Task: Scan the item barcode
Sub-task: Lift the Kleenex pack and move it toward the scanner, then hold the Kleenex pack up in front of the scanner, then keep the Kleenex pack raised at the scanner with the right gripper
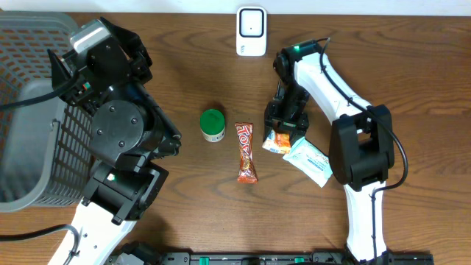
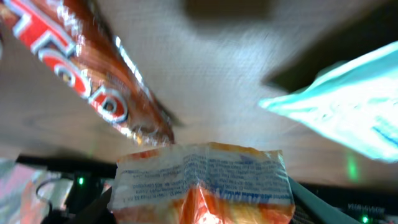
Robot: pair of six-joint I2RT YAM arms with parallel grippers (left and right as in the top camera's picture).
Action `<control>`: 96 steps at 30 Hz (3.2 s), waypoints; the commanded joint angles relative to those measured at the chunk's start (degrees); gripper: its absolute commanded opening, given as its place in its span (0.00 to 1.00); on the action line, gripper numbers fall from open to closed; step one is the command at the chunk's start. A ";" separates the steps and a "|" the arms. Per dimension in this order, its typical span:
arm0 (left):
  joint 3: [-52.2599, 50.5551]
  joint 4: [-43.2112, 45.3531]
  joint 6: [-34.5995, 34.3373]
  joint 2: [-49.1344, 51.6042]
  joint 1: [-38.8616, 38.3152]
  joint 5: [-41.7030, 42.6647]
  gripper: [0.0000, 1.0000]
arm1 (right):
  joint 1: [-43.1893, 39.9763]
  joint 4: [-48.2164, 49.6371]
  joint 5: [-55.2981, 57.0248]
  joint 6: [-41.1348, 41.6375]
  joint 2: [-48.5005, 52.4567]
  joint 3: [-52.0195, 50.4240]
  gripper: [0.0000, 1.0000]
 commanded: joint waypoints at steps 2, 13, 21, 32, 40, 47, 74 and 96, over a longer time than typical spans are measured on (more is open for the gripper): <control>-0.42 -0.07 -1.49 -0.63 0.22 -0.31 0.85 | 1.73 -0.87 -4.96 -3.30 0.37 0.79 0.59; -0.42 -0.07 -1.49 -0.70 0.22 -0.31 0.85 | 3.82 1.05 -4.66 -3.30 0.37 0.79 0.60; -0.42 -0.50 -1.49 -0.70 0.24 -0.31 0.85 | 3.82 5.09 -9.07 -3.30 0.37 0.83 0.47; -0.44 -1.81 -2.34 -0.70 0.24 -0.31 0.85 | 3.89 3.76 -6.75 -6.73 0.35 10.58 0.26; -0.44 -1.99 -2.32 -0.70 0.24 -0.28 0.85 | 4.28 -3.58 -0.63 -5.20 0.35 25.99 0.23; -0.44 -2.01 -2.29 -0.70 0.24 -0.31 0.85 | 6.93 -4.90 3.54 -4.59 -3.04 30.38 0.19; -0.44 -2.21 -2.29 -1.01 0.24 -0.31 0.85 | 15.04 26.34 52.15 2.38 -8.74 27.41 0.34; -0.44 -3.30 -2.29 -0.90 0.24 -0.33 0.85 | 8.22 86.51 50.12 -17.99 -4.52 0.07 0.39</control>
